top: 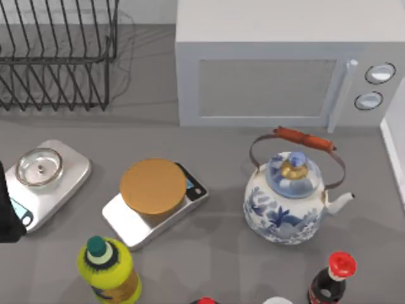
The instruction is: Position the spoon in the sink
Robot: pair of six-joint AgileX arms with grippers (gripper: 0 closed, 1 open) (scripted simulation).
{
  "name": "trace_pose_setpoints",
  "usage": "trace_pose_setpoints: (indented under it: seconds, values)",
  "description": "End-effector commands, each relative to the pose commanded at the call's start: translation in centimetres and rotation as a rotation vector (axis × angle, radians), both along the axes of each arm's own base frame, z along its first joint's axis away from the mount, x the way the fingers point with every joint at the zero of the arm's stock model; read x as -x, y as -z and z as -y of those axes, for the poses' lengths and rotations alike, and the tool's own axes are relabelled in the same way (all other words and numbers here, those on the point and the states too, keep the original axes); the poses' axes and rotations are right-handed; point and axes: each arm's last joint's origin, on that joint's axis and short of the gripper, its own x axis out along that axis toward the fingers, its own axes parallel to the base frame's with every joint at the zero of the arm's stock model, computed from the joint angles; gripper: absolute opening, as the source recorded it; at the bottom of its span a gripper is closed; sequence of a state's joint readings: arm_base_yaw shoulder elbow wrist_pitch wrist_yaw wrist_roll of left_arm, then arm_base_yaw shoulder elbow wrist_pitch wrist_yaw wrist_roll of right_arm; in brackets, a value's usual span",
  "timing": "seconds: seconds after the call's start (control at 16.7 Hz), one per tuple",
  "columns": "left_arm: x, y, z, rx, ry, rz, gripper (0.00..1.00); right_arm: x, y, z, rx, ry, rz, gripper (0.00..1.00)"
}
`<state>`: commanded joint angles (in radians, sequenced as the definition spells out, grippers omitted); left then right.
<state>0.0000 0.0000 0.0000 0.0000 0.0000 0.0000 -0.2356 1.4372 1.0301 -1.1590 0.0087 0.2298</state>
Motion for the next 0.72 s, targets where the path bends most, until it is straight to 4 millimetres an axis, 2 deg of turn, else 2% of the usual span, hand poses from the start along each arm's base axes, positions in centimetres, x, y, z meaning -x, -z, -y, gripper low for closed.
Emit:
trace_pose_setpoints:
  seconds: [0.24,0.48,0.72]
  values:
    - [0.0,0.0,0.0,0.0,0.0,0.0,1.0,-5.5,-1.4,1.0,-0.009,0.006,-0.044,0.0]
    - [0.0,0.0,0.0,0.0,0.0,0.0,1.0,-13.0,-2.8,2.0,-0.009,0.005,-0.053,0.0]
    - [0.0,0.0,0.0,0.0,0.0,0.0,1.0,-19.9,-2.5,2.5,-0.006,0.002,-0.033,0.0]
